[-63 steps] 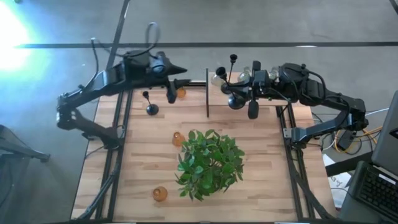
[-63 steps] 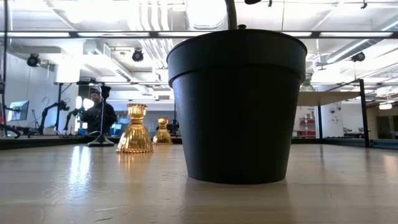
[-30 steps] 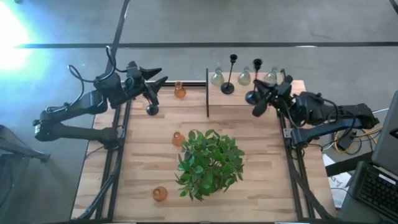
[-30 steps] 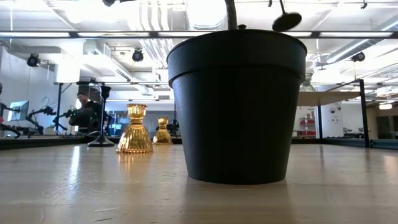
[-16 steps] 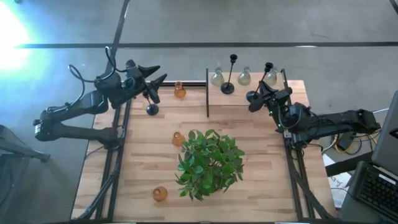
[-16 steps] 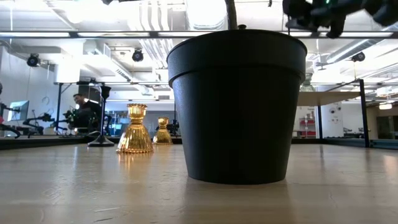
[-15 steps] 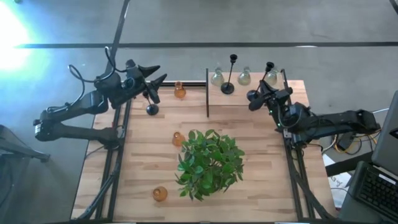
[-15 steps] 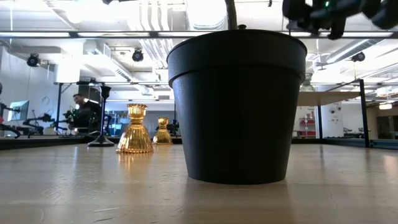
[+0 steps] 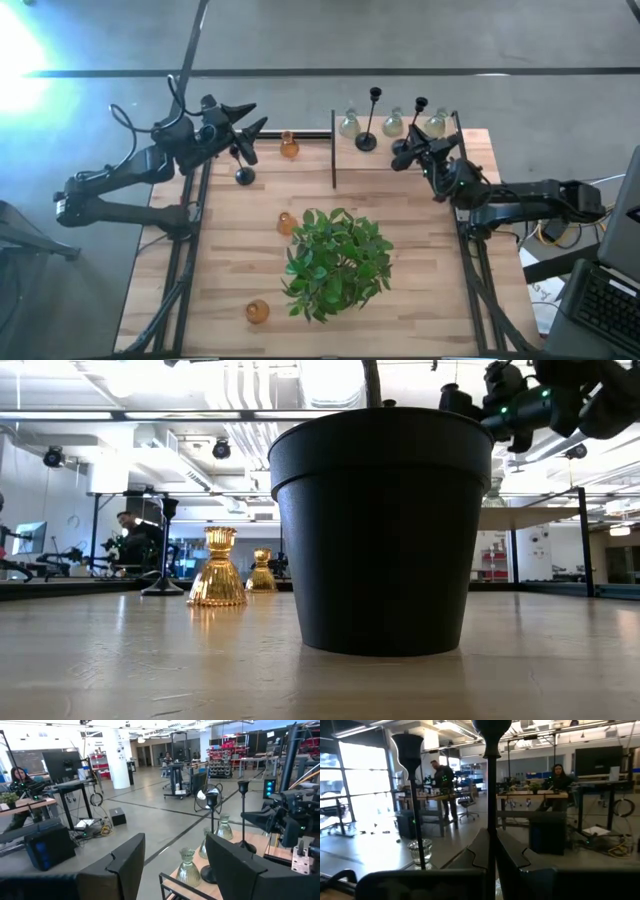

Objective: Pick & Place candle stick holders
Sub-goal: Put the bottom black candle holder on the shelf

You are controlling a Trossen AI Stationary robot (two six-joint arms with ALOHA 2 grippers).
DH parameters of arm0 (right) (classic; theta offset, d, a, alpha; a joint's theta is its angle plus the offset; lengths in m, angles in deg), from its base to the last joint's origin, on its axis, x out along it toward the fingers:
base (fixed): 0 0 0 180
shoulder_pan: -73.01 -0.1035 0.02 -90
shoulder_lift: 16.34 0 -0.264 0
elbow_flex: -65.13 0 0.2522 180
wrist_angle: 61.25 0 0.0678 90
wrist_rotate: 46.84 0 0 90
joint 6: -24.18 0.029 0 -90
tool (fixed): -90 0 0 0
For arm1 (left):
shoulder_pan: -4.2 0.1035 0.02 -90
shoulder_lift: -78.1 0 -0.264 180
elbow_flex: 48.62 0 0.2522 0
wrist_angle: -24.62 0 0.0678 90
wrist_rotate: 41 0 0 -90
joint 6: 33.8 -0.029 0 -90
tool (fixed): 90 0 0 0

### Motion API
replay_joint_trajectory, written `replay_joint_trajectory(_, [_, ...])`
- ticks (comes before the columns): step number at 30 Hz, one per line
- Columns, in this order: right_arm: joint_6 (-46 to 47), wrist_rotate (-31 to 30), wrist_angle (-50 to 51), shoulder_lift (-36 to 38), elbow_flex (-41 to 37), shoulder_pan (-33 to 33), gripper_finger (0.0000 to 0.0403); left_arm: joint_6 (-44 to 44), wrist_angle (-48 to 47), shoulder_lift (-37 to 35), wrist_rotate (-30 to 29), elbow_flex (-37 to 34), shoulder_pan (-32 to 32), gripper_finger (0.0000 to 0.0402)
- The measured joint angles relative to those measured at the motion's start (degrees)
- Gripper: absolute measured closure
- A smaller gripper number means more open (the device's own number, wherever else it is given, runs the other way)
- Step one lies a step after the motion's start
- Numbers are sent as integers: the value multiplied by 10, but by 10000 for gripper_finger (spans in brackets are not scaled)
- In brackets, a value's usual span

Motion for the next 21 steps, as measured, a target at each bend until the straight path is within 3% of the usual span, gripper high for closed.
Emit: replay_joint_trajectory(21, [20,32,-23,-75,4,29,395,6,-1,2,-2,0,0,188])
